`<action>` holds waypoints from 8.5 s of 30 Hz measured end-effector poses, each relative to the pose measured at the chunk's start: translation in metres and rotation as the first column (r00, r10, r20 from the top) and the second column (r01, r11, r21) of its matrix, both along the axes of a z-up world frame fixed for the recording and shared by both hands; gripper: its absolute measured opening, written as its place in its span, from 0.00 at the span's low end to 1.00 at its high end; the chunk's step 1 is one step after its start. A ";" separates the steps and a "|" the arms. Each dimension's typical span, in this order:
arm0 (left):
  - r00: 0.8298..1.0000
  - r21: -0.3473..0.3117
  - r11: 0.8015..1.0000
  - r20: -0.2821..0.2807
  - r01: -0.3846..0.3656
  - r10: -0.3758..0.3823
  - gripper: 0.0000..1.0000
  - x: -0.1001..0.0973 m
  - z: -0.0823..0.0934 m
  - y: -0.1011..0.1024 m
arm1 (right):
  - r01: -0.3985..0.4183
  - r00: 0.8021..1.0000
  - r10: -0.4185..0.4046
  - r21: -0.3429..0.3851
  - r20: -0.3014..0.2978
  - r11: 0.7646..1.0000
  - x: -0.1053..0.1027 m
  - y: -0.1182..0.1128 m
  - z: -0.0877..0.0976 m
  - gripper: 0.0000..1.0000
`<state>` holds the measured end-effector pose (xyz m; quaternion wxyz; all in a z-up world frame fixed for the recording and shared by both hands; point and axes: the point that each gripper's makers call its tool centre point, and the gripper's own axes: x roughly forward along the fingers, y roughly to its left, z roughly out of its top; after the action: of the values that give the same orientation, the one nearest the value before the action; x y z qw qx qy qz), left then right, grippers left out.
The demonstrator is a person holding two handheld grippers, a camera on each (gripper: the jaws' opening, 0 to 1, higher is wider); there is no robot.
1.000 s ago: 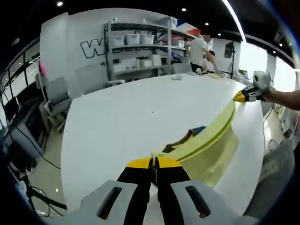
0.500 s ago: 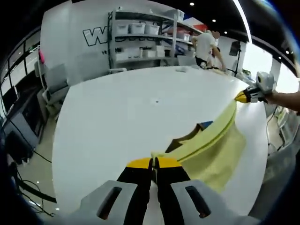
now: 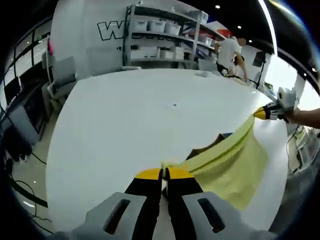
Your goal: Fold the garment on the visible template until the final outline fits inside the template.
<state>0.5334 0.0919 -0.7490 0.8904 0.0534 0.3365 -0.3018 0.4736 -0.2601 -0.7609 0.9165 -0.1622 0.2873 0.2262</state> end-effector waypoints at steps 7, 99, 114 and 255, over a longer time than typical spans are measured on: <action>1.000 0.008 1.000 -0.018 0.001 0.000 0.08 0.005 -0.012 0.000 | 0.000 1.000 -0.001 -0.019 -0.019 1.000 0.005 -0.002 -0.012 0.00; 0.998 -0.002 0.998 -0.003 -0.070 0.070 0.21 -0.070 -0.040 0.030 | 0.058 0.998 -0.058 -0.019 -0.033 0.998 -0.088 0.015 -0.031 0.14; 1.000 -0.001 1.000 -0.002 -0.013 0.013 0.28 -0.117 -0.055 0.034 | 0.030 0.997 -0.029 0.006 -0.076 1.000 -0.129 0.034 -0.043 0.27; 0.986 -0.084 0.987 -0.088 0.135 -0.143 0.04 -0.211 -0.080 0.031 | 0.059 0.985 -0.031 0.166 -0.167 0.984 -0.212 0.033 -0.067 0.00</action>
<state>0.3221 0.1232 -0.8291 0.8519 0.0279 0.3612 -0.3782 0.2621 -0.2275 -0.8275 0.9052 -0.0574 0.3448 0.2417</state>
